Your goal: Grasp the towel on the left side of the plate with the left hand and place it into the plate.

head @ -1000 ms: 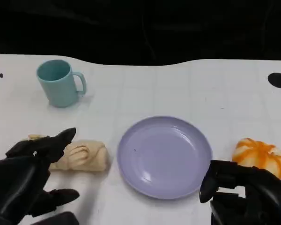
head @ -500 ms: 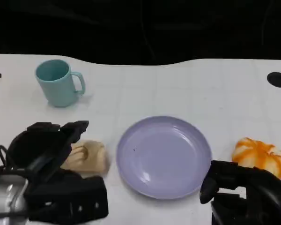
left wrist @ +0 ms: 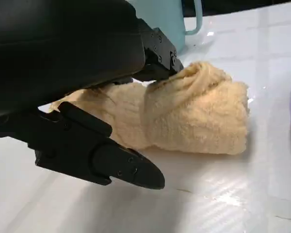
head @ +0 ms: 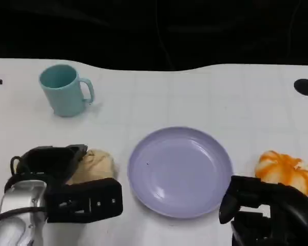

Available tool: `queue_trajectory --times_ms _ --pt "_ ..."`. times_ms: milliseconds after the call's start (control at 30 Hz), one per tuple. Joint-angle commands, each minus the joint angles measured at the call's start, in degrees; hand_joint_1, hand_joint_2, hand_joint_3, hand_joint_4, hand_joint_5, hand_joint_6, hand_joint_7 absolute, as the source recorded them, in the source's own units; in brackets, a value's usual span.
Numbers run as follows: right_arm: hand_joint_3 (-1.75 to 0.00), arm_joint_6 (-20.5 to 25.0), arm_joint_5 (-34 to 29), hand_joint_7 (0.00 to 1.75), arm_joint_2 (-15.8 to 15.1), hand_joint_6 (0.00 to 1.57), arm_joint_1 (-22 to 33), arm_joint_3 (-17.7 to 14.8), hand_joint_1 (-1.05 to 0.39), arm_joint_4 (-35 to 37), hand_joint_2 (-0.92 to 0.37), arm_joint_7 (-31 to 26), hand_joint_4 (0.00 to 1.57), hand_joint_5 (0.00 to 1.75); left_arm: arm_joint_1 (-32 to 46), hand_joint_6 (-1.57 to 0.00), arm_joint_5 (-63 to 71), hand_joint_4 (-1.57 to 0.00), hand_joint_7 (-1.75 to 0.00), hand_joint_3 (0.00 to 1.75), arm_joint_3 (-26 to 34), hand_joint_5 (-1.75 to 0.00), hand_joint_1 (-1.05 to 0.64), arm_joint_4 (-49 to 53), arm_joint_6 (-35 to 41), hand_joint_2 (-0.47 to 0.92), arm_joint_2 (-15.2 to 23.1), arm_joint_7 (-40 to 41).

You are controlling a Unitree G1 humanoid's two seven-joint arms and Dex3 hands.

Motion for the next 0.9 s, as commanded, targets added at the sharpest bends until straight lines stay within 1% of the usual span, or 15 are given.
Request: queue_trajectory --times_ms 33,133,233,267,300,367,400,433,467,500,567,633,700,833,900 --pt "-1.30 0.29 0.45 1.55 -0.42 0.65 0.58 -0.67 -0.06 -0.87 -0.49 -0.04 0.74 1.75 -1.20 -0.42 -0.55 -0.51 -0.03 0.08 -2.31 -0.13 -0.49 5.01 -0.70 0.92 0.80 1.08" --pt "-1.29 0.50 0.56 1.55 -0.26 0.65 0.71 -0.69 -0.06 -1.20 -0.49 -0.17 0.74 1.75 -2.36 -0.49 -1.82 -0.57 -0.03 0.07 -2.87 -0.11 -0.44 8.38 -1.83 0.92 0.77 2.49" --pt "-1.29 0.30 0.50 1.55 -0.24 0.66 0.72 -0.54 -0.05 -1.24 -0.50 -0.18 0.74 1.75 -2.61 -0.62 -3.81 -0.75 -0.06 0.10 -2.68 -0.21 -0.36 10.45 -4.42 0.92 1.12 4.67" --pt "-1.29 0.25 0.41 1.55 -0.22 0.66 0.72 -0.35 -0.06 -1.20 -0.50 -0.24 0.74 1.75 -2.47 -0.75 -4.41 -0.78 -0.05 0.13 -2.63 -0.43 -0.33 10.96 -5.82 0.92 1.50 6.09" --pt "-1.29 0.21 0.32 1.55 -0.21 0.66 0.71 -0.17 -0.06 -1.17 -0.49 -0.31 0.74 1.75 -2.29 -0.86 -4.94 -0.82 -0.07 0.16 -2.57 -0.56 -0.31 11.45 -7.51 0.92 1.91 7.86" --pt "-1.30 0.22 0.17 1.55 -0.14 0.66 0.62 0.19 -0.06 -1.18 -0.49 -0.49 0.74 1.75 -2.03 -0.98 -5.98 -0.87 -0.10 0.17 -2.50 -0.68 -0.30 12.77 -11.32 0.92 2.81 11.82" --pt "-1.30 0.29 0.21 1.55 -0.05 0.66 0.55 0.29 -0.07 -1.17 -0.49 -0.55 0.74 1.75 -1.94 -1.06 -6.26 -0.87 -0.17 0.21 -2.52 -0.90 -0.33 13.56 -13.11 0.92 3.23 14.16" --pt "-1.30 0.94 0.32 1.55 0.25 0.66 0.39 0.34 -0.07 -1.35 -0.49 -0.92 0.74 1.75 -1.75 -0.96 -6.59 -0.80 -0.60 0.25 -2.27 -1.25 -0.35 14.14 -14.67 0.92 3.45 16.79" --pt "-1.29 1.43 0.41 1.55 0.46 0.66 0.28 0.37 -0.07 -1.49 -0.49 -1.21 0.74 1.75 -1.68 -0.78 -6.83 -0.76 -1.13 0.23 -2.13 -1.54 -0.35 14.64 -15.73 0.92 3.58 18.65" --pt "-1.29 1.71 0.31 1.55 0.59 0.66 0.17 0.54 -0.07 -1.62 -0.49 -1.50 0.74 1.75 -1.68 -0.70 -7.39 -0.74 -1.28 0.24 -1.80 -1.64 -0.35 14.83 -16.60 0.92 3.68 19.92" --pt "-1.29 1.83 0.19 1.55 0.64 0.66 0.05 0.79 -0.07 -1.77 -0.48 -1.77 0.74 1.75 -1.87 -0.71 -8.16 -0.71 -1.16 0.26 -1.47 -1.72 -0.35 14.87 -17.49 0.92 3.84 21.29" --pt "-1.30 1.52 0.20 1.55 0.48 0.66 0.07 0.81 -0.07 -1.69 -0.48 -1.69 0.74 1.75 -2.18 -0.69 -8.82 -0.74 -1.28 0.19 -1.05 -1.74 -0.31 14.34 -17.87 0.92 3.82 21.74" --pt "-1.30 1.50 0.67 1.55 0.74 0.66 0.20 0.42 -0.07 -1.45 -0.48 -1.53 0.73 1.75 -2.38 -0.61 -9.30 -0.75 -1.54 0.21 -0.61 -1.75 -0.28 13.31 -18.33 0.92 3.81 22.02" --pt "-1.29 1.50 0.98 1.54 0.75 0.67 0.44 0.27 -0.06 -1.35 -0.47 -1.56 0.73 1.75 -2.44 -0.57 -9.82 -0.78 -1.69 0.25 0.18 -1.75 -0.25 10.50 -17.60 0.92 3.48 21.99" --pt "-1.30 1.66 0.92 1.54 0.51 0.67 0.33 0.37 -0.07 -1.55 -0.47 -1.71 0.74 1.75 -2.22 -0.58 -10.53 -0.81 -1.73 0.27 1.14 -1.75 -0.22 8.82 -17.80 0.90 2.90 22.91"
